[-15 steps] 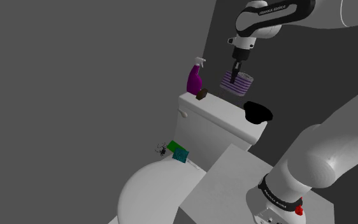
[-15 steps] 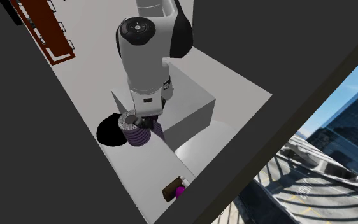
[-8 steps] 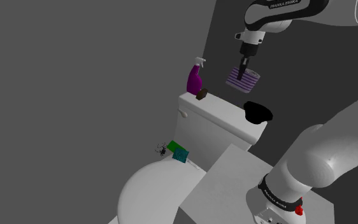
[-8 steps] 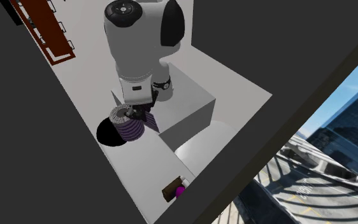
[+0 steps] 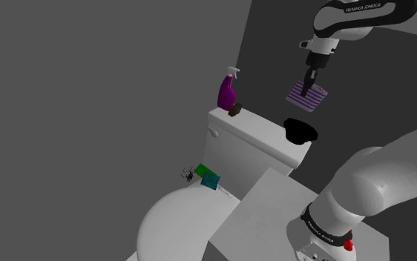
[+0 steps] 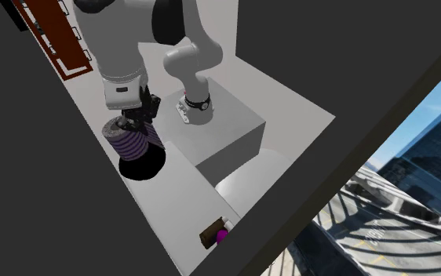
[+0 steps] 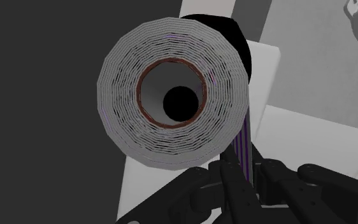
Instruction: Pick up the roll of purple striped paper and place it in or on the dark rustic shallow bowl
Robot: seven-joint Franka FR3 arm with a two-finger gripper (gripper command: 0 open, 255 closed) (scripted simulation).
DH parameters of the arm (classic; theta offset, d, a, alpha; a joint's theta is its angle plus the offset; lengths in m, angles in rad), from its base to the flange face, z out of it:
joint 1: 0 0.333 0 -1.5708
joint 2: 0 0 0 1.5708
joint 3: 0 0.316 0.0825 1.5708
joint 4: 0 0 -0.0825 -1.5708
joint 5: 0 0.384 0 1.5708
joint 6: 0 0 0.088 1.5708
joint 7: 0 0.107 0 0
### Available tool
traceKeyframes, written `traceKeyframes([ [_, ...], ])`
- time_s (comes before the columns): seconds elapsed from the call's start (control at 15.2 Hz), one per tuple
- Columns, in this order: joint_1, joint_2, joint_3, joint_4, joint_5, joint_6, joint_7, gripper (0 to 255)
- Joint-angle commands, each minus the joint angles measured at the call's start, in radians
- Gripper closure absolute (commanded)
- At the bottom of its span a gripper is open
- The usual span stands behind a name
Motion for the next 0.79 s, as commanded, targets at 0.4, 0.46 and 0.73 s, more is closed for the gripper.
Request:
traceKeyframes([
  [0.4,-0.046,-0.045,-0.060,-0.055,-0.052,0.029,-0.076,255],
  [0.46,-0.047,-0.043,-0.063,-0.067,-0.053,0.042,-0.075,255],
  [0.73,-0.048,-0.035,-0.076,-0.113,-0.059,0.097,-0.073,255],
])
